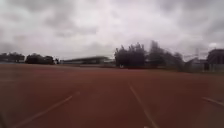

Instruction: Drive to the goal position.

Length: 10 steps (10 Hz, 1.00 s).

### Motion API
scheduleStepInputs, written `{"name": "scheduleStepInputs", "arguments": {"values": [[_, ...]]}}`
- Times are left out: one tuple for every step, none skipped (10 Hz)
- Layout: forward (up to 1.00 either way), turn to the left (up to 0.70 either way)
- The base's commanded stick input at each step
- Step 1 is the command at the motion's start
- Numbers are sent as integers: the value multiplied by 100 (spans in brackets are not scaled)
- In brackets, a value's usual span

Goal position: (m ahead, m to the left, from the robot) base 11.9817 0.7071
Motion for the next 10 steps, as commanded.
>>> {"name": "scheduleStepInputs", "arguments": {"values": [[70, -35], [70, -35], [70, -35], [70, -35], [70, -35], [70, -35], [70, -35], [70, -20], [70, -3], [70, 0]]}}
